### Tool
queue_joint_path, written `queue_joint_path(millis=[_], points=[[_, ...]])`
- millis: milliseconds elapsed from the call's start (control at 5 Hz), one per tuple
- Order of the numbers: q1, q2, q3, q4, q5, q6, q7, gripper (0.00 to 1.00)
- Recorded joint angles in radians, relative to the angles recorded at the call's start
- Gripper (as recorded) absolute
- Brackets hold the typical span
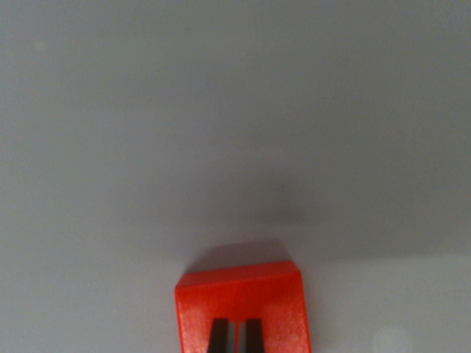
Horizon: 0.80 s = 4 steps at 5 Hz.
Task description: Reach red block
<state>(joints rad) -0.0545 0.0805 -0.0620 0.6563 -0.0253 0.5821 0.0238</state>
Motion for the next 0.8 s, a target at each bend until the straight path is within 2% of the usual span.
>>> queue_joint_path(millis=[800], points=[[-0.0001, 0.002, -0.001, -0.017, -0.0001, -0.018, 0.001, 0.0]])
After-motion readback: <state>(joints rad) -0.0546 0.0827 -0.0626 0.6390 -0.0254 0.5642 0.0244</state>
